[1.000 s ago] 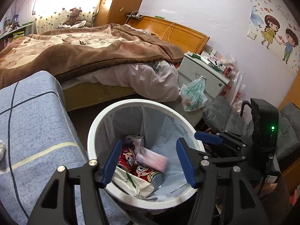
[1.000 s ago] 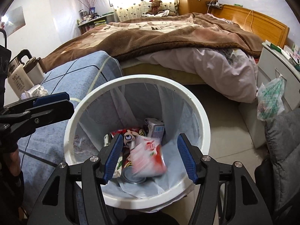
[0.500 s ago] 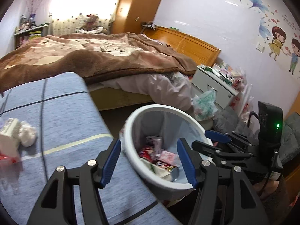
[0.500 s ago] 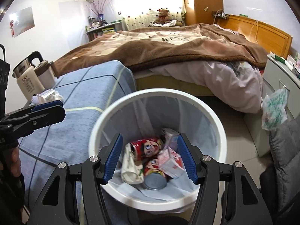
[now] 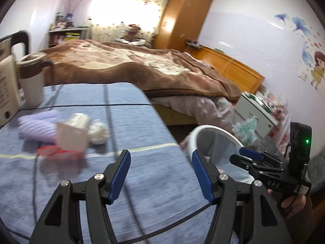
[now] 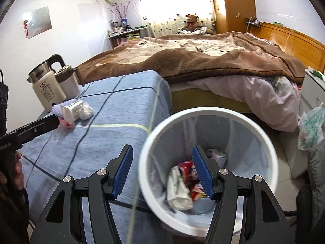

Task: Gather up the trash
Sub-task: 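Move both tools back to the table toward the tissue and plastic cup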

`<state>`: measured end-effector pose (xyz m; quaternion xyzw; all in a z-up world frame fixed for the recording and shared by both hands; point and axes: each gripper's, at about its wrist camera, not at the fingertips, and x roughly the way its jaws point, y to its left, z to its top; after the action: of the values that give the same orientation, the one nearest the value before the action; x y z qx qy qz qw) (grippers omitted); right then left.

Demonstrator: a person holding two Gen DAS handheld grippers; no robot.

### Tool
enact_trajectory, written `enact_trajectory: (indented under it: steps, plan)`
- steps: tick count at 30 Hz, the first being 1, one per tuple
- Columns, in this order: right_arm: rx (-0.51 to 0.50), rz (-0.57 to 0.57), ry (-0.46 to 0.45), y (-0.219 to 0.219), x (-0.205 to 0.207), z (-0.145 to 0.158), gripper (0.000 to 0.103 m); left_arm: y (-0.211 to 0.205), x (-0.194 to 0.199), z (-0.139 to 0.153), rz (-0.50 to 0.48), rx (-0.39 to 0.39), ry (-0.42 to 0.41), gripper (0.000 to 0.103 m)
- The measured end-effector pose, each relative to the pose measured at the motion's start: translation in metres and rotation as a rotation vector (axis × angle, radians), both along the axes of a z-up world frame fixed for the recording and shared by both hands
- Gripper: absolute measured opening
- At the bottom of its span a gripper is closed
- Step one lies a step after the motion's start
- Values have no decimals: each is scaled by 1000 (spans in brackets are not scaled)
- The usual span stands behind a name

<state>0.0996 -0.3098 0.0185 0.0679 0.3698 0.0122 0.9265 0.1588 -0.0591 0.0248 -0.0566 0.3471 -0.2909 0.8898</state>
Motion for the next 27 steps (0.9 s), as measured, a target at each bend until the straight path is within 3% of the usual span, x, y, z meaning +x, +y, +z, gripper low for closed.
enact_trajectory:
  steps: [14, 27]
  plan:
    - [6, 122, 12, 71, 27, -6, 61, 102, 13, -21, 221, 26, 33, 66]
    - [-26, 195, 7, 116, 65, -4, 61, 122, 34, -42, 253, 62, 93, 66]
